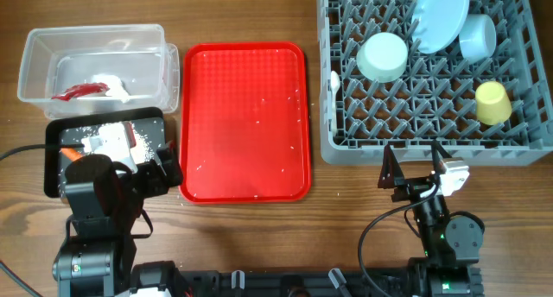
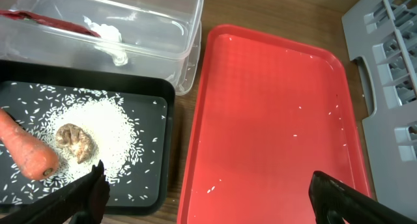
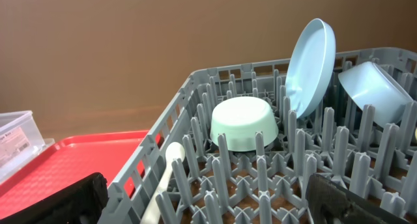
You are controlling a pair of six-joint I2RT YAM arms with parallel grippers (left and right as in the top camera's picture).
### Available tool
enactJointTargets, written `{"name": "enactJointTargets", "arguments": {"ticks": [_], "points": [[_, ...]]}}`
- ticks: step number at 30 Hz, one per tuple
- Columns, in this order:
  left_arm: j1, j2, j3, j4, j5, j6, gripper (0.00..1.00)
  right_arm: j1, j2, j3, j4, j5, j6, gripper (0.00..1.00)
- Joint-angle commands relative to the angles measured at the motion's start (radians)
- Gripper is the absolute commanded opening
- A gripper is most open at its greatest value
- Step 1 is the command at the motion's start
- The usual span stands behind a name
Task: Sort waste into correct bins and load items into the dishwasher rack
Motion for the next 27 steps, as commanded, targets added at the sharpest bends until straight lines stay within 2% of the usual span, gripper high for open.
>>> {"name": "enactJointTargets", "arguments": {"ticks": [1,19,23,27], "points": [[0.006,-0.004,-0.004,0.002,-0.01,0.02,1.0,0.005,-0.016,-0.001,0.005,0.003,-0.013,1.0],[0.006,-0.025,-0.005,-0.002,-0.009,0.021,1.0,0.005,-0.016,-0.001,0.005,0.003,-0.013,1.0],[0.01,-0.104,-0.018,-0.073,-0.048,0.02,1.0,0.005,-0.016,-0.001,0.005,0.003,-0.013,1.0],[0.058,-0.232,-0.11,-0.026,-0.042,0.019,1.0,0.005,-0.016,-0.001,0.005,0.003,-0.013,1.0]]}}
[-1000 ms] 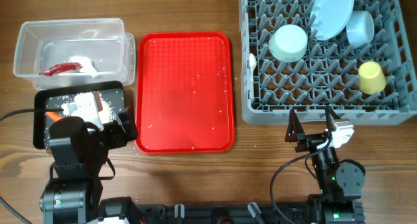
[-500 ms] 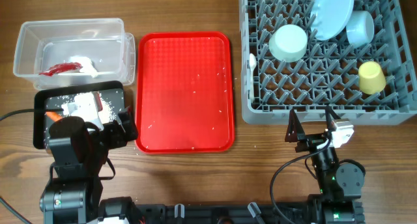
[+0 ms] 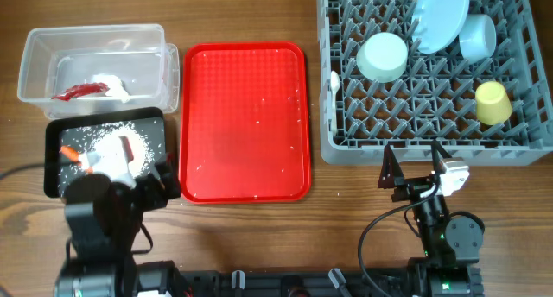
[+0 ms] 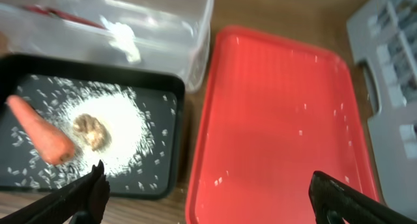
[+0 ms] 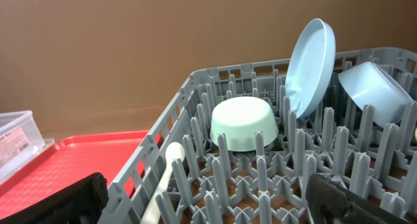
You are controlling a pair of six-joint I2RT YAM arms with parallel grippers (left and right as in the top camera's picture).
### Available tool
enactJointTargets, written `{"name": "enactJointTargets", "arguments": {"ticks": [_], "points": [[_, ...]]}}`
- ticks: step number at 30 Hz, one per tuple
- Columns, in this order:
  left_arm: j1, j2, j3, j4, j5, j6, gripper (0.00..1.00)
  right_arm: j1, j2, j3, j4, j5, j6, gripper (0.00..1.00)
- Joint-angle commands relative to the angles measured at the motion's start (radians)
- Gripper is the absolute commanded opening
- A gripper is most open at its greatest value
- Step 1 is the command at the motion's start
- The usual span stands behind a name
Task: Sort waste into correct bins and load items into the dishwasher rack
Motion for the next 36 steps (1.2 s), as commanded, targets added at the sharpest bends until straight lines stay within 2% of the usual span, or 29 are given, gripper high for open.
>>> {"name": "enactJointTargets", "arguments": {"ticks": [1,11,19,22,28,36], "points": [[0.061,-0.139,-0.117,0.064,-0.016,0.019,1.0,0.005,-0.016,-0.001,0.005,0.002,-0.013,1.0],[0.069,-0.427,-0.502,0.414,-0.018,0.02,1.0,0.005,-0.016,-0.001,0.005,0.002,-0.013,1.0],[0.036,-0.494,-0.668,0.654,-0.048,0.021,1.0,0.005,-0.016,-0.001,0.005,0.003,-0.013,1.0],[0.019,-0.494,-0.691,0.704,-0.047,0.069,1.0,0.005,-0.016,-0.001,0.005,0.003,-0.013,0.99],[-0.026,-0.494,-0.693,0.708,-0.048,0.188,1.0,0.005,-0.016,-0.001,0.005,0.003,-0.013,1.0],[-0.025,-0.494,-0.72,0.79,-0.012,0.123,1.0,0.005,-0.016,-0.001,0.005,0.002,-0.013,1.0]]}}
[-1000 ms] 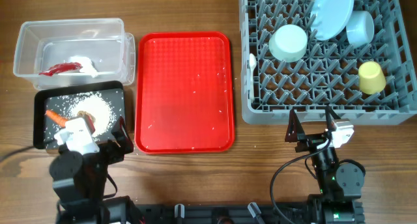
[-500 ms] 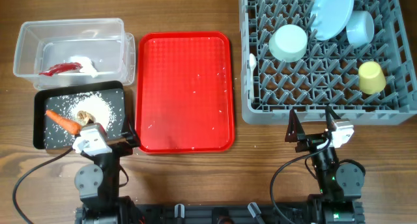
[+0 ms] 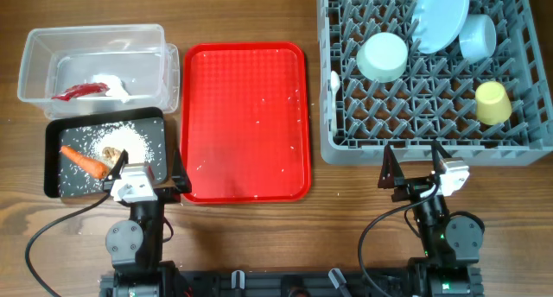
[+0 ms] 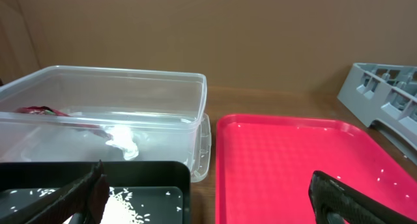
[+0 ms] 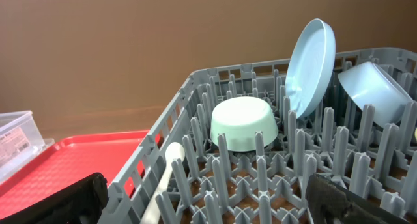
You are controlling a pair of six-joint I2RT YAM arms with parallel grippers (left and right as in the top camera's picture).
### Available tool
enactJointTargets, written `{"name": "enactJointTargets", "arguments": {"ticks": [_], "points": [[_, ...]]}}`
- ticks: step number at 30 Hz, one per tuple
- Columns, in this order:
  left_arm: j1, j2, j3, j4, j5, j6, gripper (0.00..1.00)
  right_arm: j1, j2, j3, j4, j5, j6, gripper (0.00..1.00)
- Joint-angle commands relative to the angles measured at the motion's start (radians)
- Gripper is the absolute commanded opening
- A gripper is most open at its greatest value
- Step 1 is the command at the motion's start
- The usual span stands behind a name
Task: Sort waste into correct bins and load items into the dishwasher rack
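Note:
The red tray (image 3: 244, 116) lies mid-table, bare but for scattered rice grains. A black bin (image 3: 78, 154) holds a carrot (image 3: 84, 161), a brown lump (image 3: 111, 153) and rice. The clear bin (image 3: 95, 60) holds a red wrapper (image 3: 79, 91) and white tissue (image 3: 117, 87). The grey dishwasher rack (image 3: 436, 68) carries a mint bowl (image 3: 382, 56), a blue plate (image 3: 439, 17), a blue bowl (image 3: 477, 36), a yellow cup (image 3: 492, 102) and a white spoon (image 5: 168, 168). My left gripper (image 3: 145, 180) sits low at the front, open and holding nothing. My right gripper (image 3: 415, 169) is open before the rack.
The black bin (image 4: 98, 185) and clear bin (image 4: 104, 113) sit close ahead of the left wrist camera, with the red tray (image 4: 293, 165) to their right. The rack's front wall (image 5: 150, 172) stands right before the right fingers.
My left arm has dropped back to the table's front edge, its camera now level instead of looking down. The carrot and lump in the black bin are uncovered in the overhead view. The right arm has not moved.
The left arm hovered open over the black bin, hiding much of it from above. Then it had drawn back a little, the carrot showing. Now it rests low at the front. The right arm stayed still throughout, and nothing was moved.

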Motion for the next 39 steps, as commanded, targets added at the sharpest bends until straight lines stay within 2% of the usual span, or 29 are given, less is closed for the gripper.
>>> {"name": "enactJointTargets", "arguments": {"ticks": [1,39], "points": [[-0.005,-0.011,-0.014,0.0,0.024,-0.018,1.0,0.005,-0.016,-0.001,0.005,0.002,-0.013,1.0],[-0.005,-0.008,-0.013,-0.011,0.032,-0.021,1.0,0.005,-0.016,-0.001,0.005,0.002,-0.013,1.0]]}}
